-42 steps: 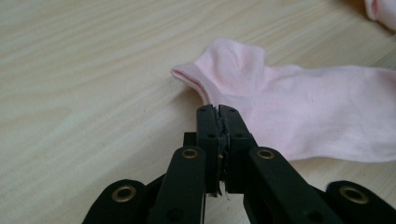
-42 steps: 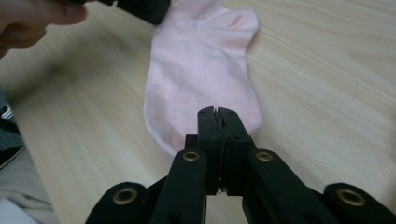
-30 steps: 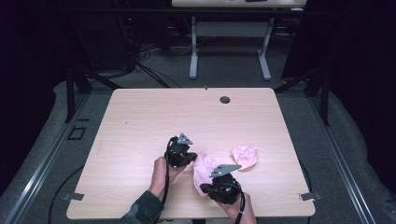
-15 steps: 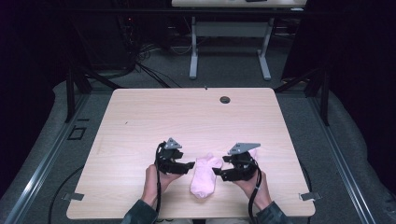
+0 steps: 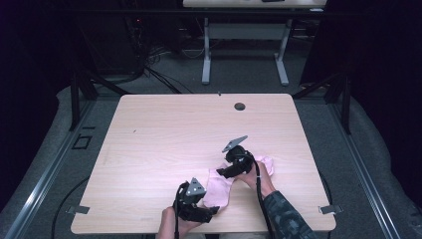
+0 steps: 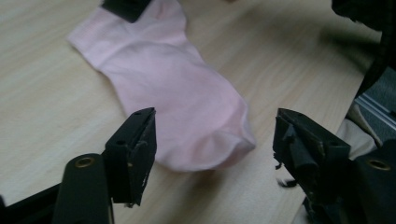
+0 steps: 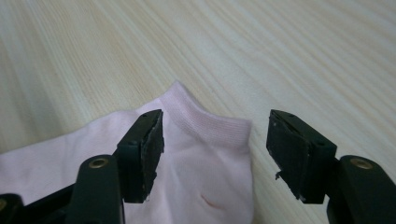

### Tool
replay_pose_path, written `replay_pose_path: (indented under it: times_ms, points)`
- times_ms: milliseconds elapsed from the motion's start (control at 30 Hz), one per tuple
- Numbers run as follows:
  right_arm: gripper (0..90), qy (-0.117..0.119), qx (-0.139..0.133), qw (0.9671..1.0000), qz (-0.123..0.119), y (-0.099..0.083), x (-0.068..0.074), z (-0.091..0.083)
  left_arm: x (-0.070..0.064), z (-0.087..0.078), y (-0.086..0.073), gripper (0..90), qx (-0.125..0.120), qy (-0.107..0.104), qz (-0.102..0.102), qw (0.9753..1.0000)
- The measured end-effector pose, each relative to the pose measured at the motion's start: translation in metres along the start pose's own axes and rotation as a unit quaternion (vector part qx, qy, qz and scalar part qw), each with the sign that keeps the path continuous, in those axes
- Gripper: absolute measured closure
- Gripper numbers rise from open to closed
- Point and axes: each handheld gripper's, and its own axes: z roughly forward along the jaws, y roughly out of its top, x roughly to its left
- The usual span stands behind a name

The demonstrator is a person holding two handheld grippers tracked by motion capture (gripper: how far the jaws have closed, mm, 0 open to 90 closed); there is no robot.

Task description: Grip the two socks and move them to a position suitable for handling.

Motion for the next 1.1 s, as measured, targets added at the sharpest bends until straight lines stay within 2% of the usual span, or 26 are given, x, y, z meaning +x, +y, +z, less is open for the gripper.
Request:
replay_pose_path:
  times_ms: [100,267,467,533,667,733,867,900,933,967,1033,1100]
  points:
    - [43.5,-0.001,0.008,1.0,0.003,0.001,-0.001,0.012,-0.007,0.009,-0.002,41.6,0.02,0.007,0.016,0.9997]
    - [59.6,-0.002,0.02,0.9998,0.006,-0.001,-0.002,0.015,-0.008,0.013,-0.005,60.3,0.036,0.013,0.031,0.9988]
    - [79.9,0.008,0.013,0.9999,0.007,-0.004,-0.002,0.016,-0.007,0.013,-0.008,79.4,0.034,0.013,0.042,0.9984]
    - [81.3,0.006,0.008,0.9999,0.012,-0.006,-0.001,0.015,-0.005,0.01,-0.009,84.3,0.03,0.013,0.045,0.9985]
    - [82.2,0.006,-0.001,0.9995,0.032,-0.01,-0.001,0.005,0.002,0.002,-0.009,85.9,0.021,0.018,0.041,0.9988]
    - [82.1,0.003,-0.011,0.999,0.043,-0.013,-0.001,-0.005,0.008,-0.003,-0.009,86.0,0.02,0.026,0.044,0.9985]
    - [82.0,-0.011,-0.026,0.9974,0.066,-0.022,0.004,-0.026,0.023,-0.014,-0.009,86.1,0.012,0.034,0.035,0.9987]
    - [81.9,-0.01,-0.031,0.9963,0.079,-0.028,0.007,-0.037,0.03,-0.019,-0.008,86.1,0.007,0.028,0.032,0.9991]
    - [81.9,-0.01,-0.031,0.9963,0.079,-0.028,0.007,-0.037,0.03,-0.019,-0.008,86.1,0.007,0.028,0.032,0.9991]
    - [81.9,-0.013,-0.03,0.9958,0.085,-0.031,0.009,-0.04,0.036,-0.023,-0.007,86.1,0.004,0.028,0.03,0.9991]
    - [81.9,-0.01,-0.03,0.9939,0.105,-0.039,0.014,-0.051,0.042,-0.026,-0.005,86.1,-0.001,0.019,0.033,0.9993]
    - [81.9,-0.013,-0.037,0.9929,0.112,-0.044,0.018,-0.056,0.048,-0.028,-0.003,86.1,0.004,0.023,0.038,0.999]
